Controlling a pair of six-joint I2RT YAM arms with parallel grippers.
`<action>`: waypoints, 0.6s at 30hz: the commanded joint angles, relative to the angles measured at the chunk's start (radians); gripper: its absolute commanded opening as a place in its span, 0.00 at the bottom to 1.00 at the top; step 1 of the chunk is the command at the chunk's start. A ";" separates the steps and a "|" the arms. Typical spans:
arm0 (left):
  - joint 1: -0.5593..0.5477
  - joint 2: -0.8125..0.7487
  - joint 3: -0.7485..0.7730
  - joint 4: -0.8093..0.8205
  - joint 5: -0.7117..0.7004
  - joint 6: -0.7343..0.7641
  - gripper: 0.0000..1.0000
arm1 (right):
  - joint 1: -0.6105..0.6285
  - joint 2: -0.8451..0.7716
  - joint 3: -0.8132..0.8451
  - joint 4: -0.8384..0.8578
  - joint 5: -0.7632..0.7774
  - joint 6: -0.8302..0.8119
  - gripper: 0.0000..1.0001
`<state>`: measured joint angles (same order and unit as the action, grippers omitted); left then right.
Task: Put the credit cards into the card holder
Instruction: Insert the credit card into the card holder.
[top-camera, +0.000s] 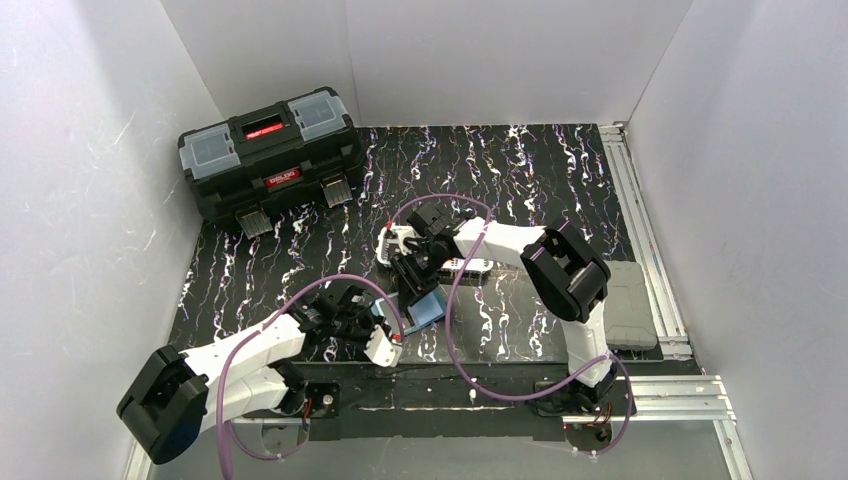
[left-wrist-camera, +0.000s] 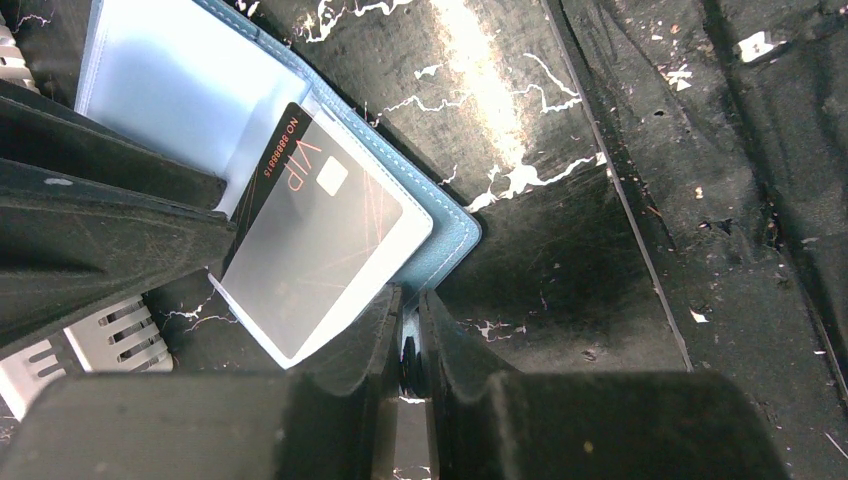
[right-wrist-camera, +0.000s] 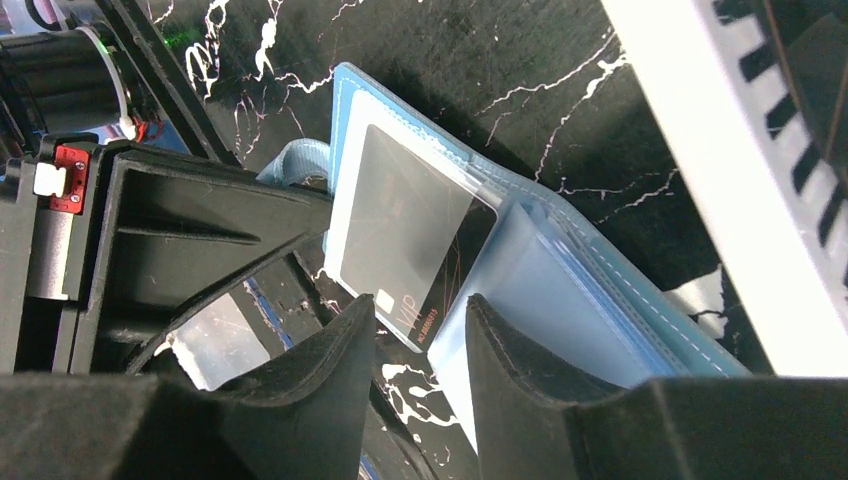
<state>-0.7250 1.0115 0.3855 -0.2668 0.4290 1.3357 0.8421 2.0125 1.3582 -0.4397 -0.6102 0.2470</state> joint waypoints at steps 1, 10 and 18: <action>-0.001 -0.004 -0.011 -0.013 0.026 0.006 0.09 | 0.020 0.030 0.044 0.002 -0.028 0.001 0.45; -0.001 0.001 -0.013 -0.003 0.029 0.004 0.09 | 0.044 0.049 0.078 -0.020 -0.027 -0.013 0.46; -0.001 0.005 -0.013 0.005 0.029 0.009 0.09 | 0.060 0.035 0.094 -0.029 -0.022 -0.029 0.45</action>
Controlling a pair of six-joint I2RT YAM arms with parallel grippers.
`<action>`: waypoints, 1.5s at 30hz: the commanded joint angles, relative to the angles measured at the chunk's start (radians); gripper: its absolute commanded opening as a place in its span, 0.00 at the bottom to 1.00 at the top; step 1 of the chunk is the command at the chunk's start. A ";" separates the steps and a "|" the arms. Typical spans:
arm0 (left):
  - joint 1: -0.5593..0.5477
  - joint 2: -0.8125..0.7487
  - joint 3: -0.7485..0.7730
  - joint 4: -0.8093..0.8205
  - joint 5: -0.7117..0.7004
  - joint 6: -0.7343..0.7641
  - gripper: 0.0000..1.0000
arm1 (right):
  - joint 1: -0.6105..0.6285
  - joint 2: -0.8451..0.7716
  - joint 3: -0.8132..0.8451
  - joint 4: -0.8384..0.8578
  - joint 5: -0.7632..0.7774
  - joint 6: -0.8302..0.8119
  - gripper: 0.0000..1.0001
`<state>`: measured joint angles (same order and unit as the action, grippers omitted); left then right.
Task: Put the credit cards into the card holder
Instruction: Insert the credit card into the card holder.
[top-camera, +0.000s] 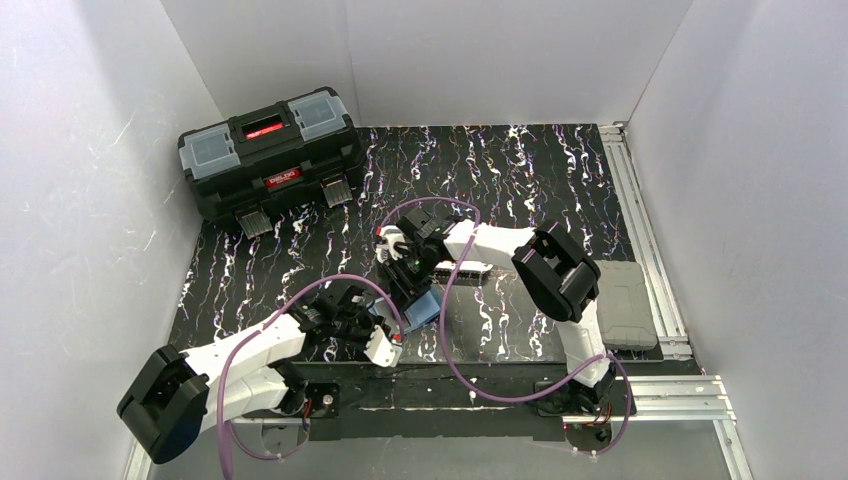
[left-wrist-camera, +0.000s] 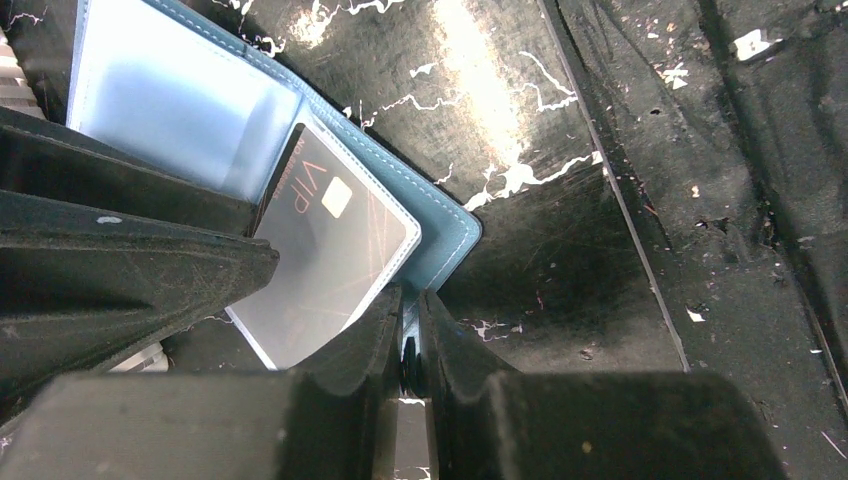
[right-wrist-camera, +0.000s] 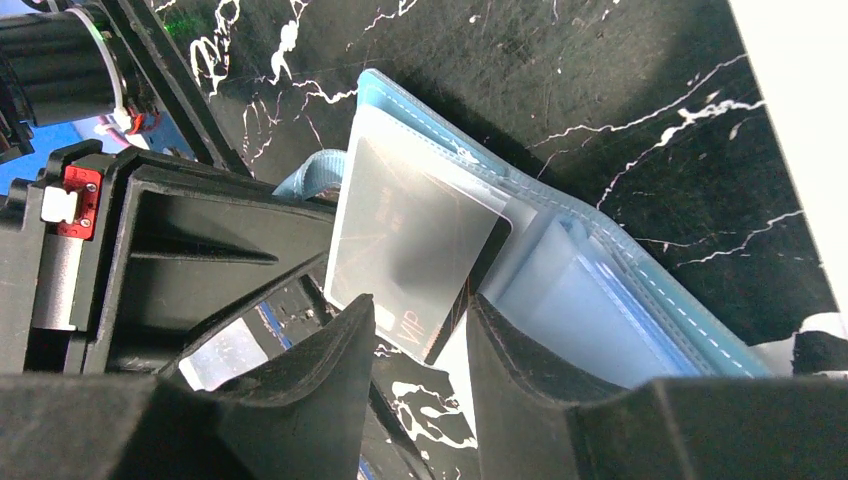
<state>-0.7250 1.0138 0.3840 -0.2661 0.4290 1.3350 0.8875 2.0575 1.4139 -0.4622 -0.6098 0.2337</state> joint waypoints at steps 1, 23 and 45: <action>-0.001 0.001 -0.011 0.004 0.028 0.009 0.08 | 0.014 -0.018 0.037 -0.005 -0.021 -0.016 0.45; -0.001 -0.131 0.071 -0.168 -0.045 -0.072 0.98 | -0.032 -0.133 -0.013 -0.012 0.084 -0.009 0.54; 0.078 -0.129 0.395 -0.269 -0.302 -0.491 0.98 | 0.013 -0.157 0.016 -0.076 0.145 -0.070 0.45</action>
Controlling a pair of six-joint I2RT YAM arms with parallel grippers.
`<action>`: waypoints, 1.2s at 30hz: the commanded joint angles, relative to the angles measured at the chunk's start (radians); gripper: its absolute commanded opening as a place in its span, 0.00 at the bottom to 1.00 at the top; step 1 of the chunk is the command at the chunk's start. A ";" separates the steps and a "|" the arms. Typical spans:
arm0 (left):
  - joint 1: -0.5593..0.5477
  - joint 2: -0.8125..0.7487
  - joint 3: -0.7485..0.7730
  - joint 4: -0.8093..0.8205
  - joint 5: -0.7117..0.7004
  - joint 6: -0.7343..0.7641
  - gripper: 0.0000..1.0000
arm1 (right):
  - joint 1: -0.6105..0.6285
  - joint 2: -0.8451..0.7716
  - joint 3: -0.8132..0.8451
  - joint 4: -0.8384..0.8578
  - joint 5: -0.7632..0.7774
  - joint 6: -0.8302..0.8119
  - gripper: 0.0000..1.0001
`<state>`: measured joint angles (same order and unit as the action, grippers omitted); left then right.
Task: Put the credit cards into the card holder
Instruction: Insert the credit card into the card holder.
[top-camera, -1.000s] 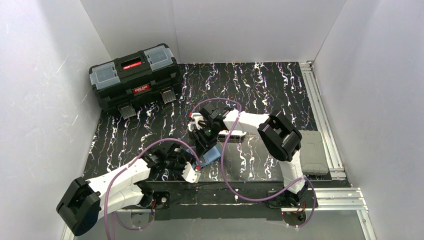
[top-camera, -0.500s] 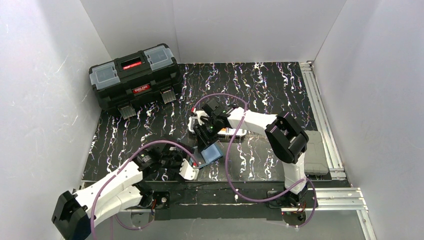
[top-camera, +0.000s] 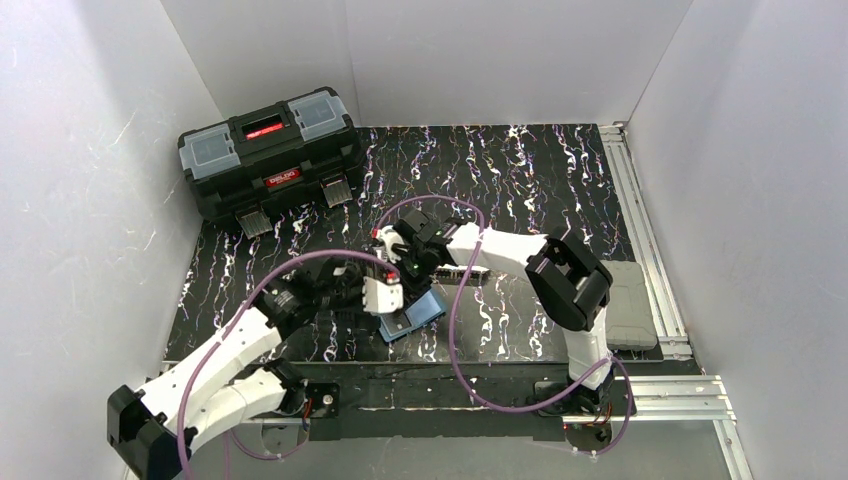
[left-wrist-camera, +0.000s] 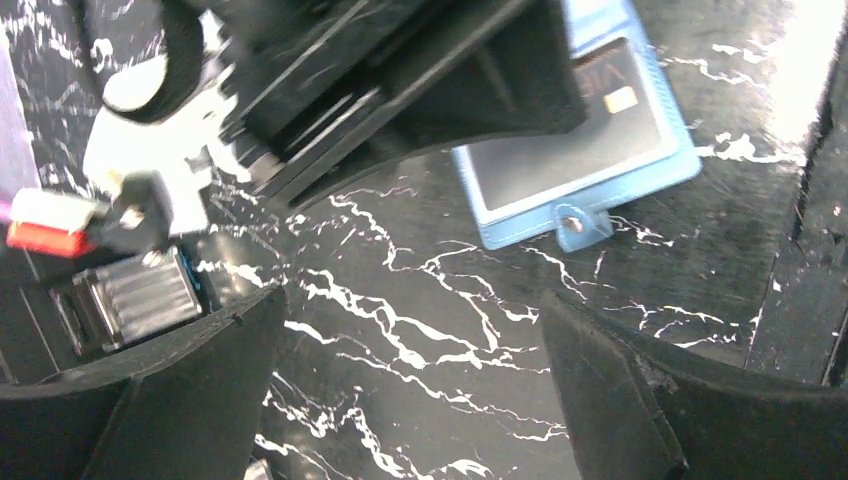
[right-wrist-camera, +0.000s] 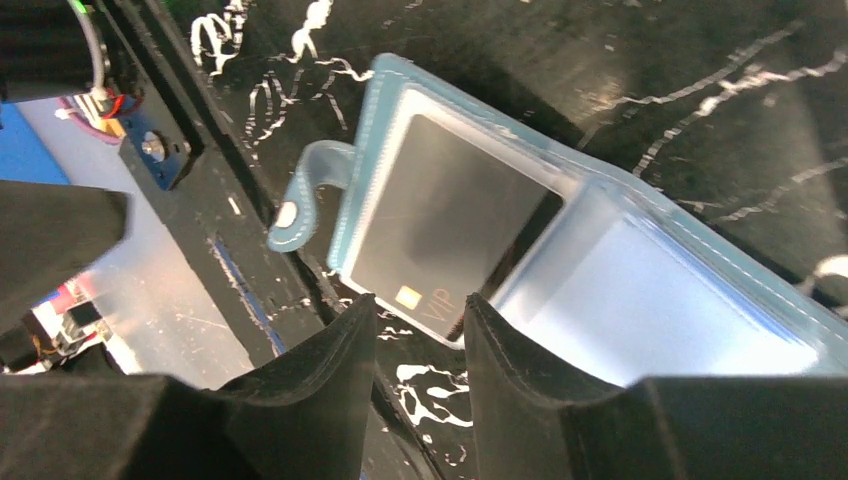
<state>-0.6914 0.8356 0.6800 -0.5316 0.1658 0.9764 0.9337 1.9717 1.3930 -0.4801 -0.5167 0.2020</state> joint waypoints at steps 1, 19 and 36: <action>0.063 0.073 0.132 -0.001 -0.036 -0.157 0.98 | -0.049 -0.089 0.057 -0.077 0.068 -0.047 0.45; 0.337 0.283 0.480 0.054 0.210 -0.379 0.98 | -0.432 -0.269 0.075 -0.029 0.066 0.246 0.98; 0.337 0.796 0.768 0.096 0.482 -0.166 0.00 | -0.482 -0.288 0.072 -0.158 0.427 0.377 0.01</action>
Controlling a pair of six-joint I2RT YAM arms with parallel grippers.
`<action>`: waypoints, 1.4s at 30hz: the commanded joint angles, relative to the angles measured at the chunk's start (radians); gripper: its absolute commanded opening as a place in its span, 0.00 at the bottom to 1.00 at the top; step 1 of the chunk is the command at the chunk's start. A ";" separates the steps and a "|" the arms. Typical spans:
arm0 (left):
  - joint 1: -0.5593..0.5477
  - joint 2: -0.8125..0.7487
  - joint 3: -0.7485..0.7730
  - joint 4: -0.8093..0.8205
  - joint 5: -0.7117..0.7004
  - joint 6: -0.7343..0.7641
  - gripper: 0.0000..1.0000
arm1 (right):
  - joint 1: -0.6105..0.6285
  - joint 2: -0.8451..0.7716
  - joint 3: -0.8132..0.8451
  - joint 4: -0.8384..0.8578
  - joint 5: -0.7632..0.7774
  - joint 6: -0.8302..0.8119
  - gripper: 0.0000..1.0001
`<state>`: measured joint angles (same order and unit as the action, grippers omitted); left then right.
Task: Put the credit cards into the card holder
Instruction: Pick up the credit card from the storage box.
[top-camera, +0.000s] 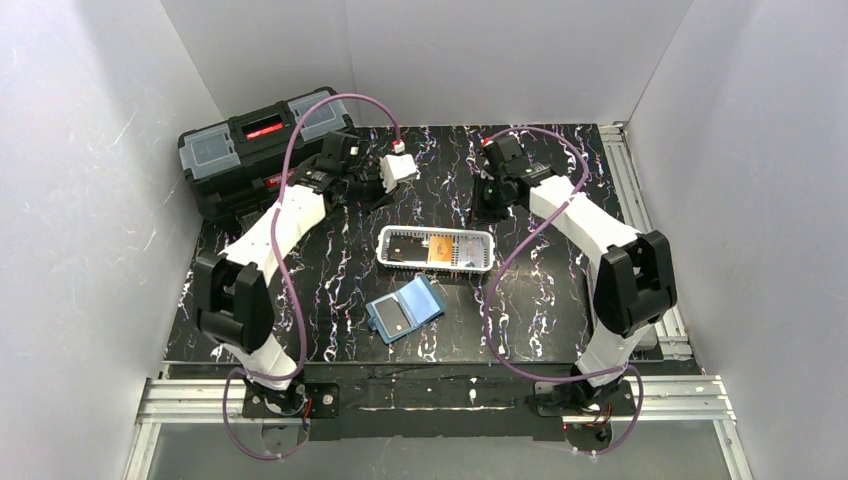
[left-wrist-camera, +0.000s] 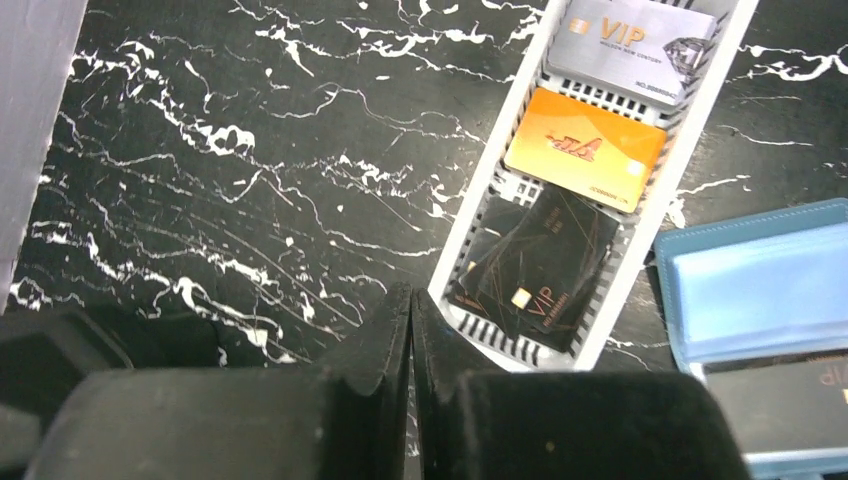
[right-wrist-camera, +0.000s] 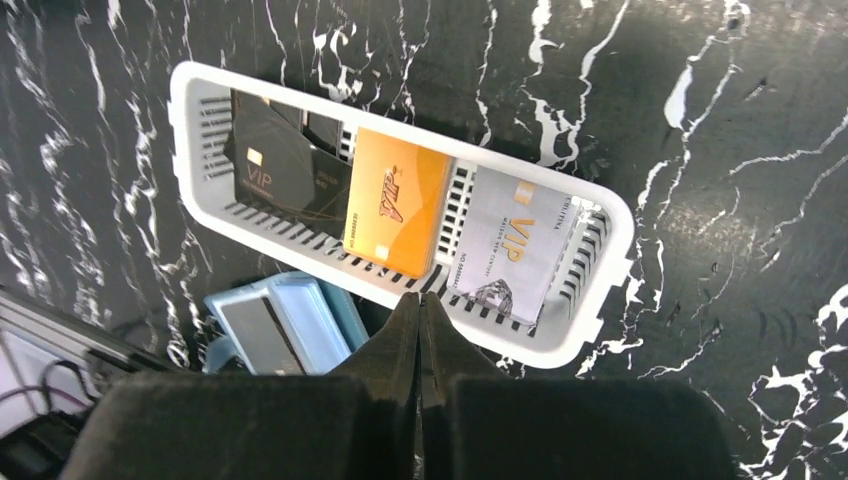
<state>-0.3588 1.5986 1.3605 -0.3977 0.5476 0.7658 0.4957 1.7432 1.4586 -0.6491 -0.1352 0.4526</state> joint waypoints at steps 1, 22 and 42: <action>0.004 0.044 0.094 -0.038 0.108 0.058 0.00 | -0.066 -0.074 -0.014 0.036 0.005 0.151 0.01; -0.043 0.214 0.038 0.070 0.181 0.315 0.43 | -0.002 0.043 -0.060 0.230 -0.180 0.201 0.74; -0.094 0.189 -0.208 0.351 0.247 0.454 0.61 | 0.032 0.178 -0.108 0.298 -0.154 0.245 0.70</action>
<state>-0.4347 1.8290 1.1755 -0.1101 0.7521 1.1736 0.5278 1.9312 1.3720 -0.3813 -0.2977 0.6895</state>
